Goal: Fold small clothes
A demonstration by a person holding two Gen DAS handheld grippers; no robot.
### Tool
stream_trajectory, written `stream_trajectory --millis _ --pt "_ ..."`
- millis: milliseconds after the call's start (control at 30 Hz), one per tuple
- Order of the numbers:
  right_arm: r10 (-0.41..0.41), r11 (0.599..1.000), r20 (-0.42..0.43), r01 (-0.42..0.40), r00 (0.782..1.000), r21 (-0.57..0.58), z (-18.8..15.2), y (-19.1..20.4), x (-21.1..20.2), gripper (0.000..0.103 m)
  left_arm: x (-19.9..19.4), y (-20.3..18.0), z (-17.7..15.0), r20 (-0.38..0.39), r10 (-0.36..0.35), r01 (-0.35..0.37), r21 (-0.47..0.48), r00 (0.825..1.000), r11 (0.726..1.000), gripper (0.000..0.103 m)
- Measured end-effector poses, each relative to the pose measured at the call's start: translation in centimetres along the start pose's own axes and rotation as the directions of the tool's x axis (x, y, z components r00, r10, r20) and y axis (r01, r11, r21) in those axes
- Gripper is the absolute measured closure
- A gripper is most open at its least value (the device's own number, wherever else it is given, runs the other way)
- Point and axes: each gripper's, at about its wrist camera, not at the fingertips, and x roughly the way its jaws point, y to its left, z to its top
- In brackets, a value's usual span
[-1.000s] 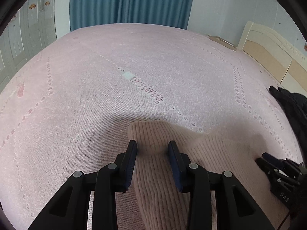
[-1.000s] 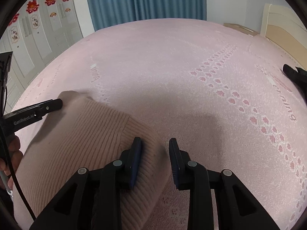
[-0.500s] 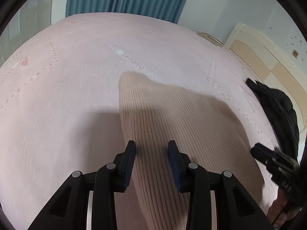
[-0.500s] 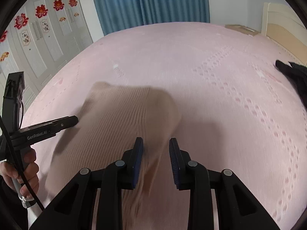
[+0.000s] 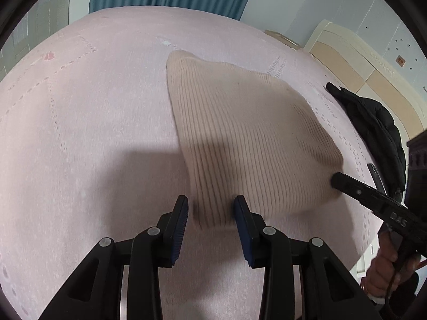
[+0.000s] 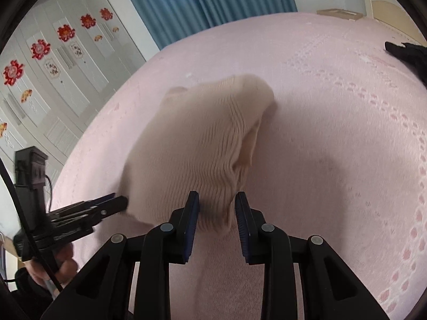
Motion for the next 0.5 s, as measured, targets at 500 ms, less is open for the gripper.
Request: stream_trajectory --millis 500 --pt "0.055 0.998 0.029 -0.055 0.998 0.028 -0.3 -1.0 1.0 0.078 1.1 -0.1 -0.7 -0.008 0.028 -0.027 0.055 1.0 0.998 0.081"
